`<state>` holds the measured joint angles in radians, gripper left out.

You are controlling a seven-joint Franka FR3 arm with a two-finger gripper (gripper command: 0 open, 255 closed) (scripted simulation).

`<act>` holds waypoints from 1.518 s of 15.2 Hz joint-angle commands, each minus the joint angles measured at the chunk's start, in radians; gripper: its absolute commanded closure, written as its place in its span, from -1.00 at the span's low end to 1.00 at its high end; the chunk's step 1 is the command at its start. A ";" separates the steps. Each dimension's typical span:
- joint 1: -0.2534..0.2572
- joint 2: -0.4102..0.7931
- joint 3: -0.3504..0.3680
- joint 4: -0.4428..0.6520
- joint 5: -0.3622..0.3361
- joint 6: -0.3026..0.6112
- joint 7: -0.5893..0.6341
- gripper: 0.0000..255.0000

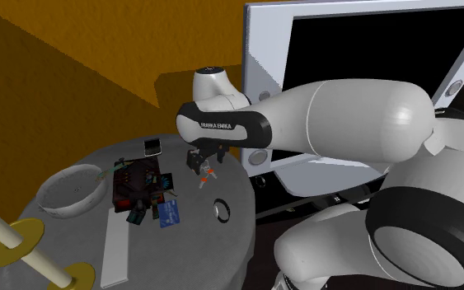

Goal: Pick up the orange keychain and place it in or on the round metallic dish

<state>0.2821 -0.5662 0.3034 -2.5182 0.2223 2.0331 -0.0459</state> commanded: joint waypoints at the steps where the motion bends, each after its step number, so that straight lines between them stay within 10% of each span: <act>1: 0.001 0.007 0.005 -0.023 0.004 0.031 -0.001 -1.00; 9: 0.002 0.011 0.006 -0.028 0.005 0.039 -0.001 -1.00; 10: 0.002 0.011 0.006 -0.028 0.005 0.039 -0.001 1.00; 23: 0.002 -0.004 -0.004 0.015 -0.003 -0.019 0.002 1.00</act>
<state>0.2842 -0.5681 0.3016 -2.5126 0.2208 2.0284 -0.0434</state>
